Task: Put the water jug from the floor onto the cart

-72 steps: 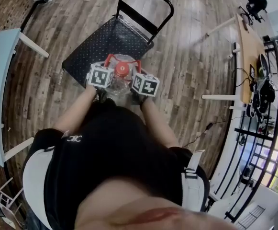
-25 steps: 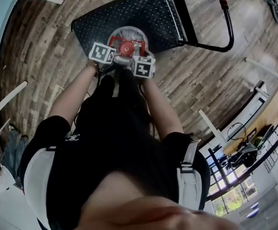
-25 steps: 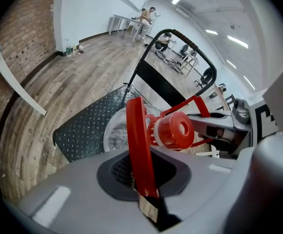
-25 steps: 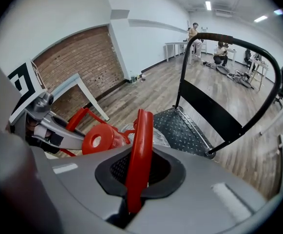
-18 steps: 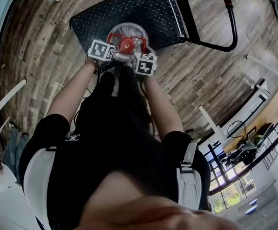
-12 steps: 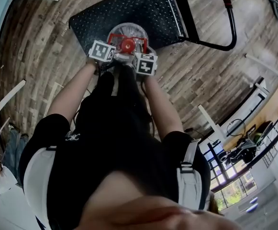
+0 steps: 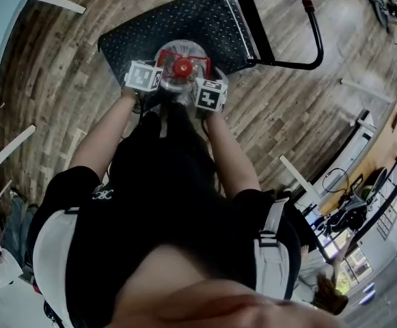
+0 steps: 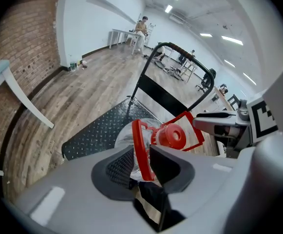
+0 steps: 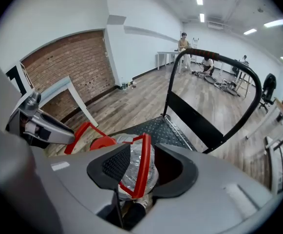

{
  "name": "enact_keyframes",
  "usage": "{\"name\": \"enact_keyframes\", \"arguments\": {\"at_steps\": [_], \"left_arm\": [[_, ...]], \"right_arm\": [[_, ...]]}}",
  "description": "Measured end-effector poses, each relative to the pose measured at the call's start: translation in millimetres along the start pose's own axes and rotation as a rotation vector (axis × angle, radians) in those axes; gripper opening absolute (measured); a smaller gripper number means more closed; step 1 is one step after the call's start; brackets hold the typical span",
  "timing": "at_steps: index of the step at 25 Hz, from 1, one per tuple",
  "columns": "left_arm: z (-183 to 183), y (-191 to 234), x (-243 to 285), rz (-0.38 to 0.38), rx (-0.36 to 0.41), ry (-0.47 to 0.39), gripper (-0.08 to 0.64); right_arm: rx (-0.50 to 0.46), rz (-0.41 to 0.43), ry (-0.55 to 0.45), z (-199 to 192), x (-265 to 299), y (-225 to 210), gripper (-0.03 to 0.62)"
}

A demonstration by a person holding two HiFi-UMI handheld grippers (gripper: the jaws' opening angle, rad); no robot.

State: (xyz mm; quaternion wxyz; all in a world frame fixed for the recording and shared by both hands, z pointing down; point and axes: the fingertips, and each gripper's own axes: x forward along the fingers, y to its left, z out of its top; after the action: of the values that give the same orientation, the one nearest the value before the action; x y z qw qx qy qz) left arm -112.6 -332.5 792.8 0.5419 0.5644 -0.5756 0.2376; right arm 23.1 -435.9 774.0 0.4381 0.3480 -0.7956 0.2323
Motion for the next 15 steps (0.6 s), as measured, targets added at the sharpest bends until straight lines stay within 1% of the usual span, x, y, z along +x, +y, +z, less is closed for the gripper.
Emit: {"name": "enact_keyframes", "arguments": {"at_steps": [1, 3, 5, 6, 8, 10, 15], "left_arm": [[3, 0, -8, 0.015, -0.003, -0.019, 0.089], [15, 2, -24, 0.055, 0.01, -0.07, 0.01], [31, 2, -39, 0.089, 0.043, -0.123, 0.002], [38, 0, -48, 0.105, 0.072, -0.145, 0.002], [56, -10, -70, 0.125, 0.138, -0.205, 0.0], [73, -23, -92, 0.129, 0.187, -0.278, 0.0], [97, -53, -134, 0.094, 0.231, -0.394, 0.0]], "right_arm": [[0.004, -0.004, -0.014, 4, -7, 0, 0.156], [0.018, -0.012, -0.059, 16, -18, -1, 0.1], [0.029, -0.017, -0.124, 33, -32, -1, 0.043], [0.033, -0.014, -0.162, 42, -41, 0, 0.016], [0.044, 0.006, -0.233, 59, -62, 5, 0.015], [0.054, 0.03, -0.282, 72, -80, 11, 0.014], [0.072, 0.08, -0.376, 96, -121, 22, 0.014]]}}
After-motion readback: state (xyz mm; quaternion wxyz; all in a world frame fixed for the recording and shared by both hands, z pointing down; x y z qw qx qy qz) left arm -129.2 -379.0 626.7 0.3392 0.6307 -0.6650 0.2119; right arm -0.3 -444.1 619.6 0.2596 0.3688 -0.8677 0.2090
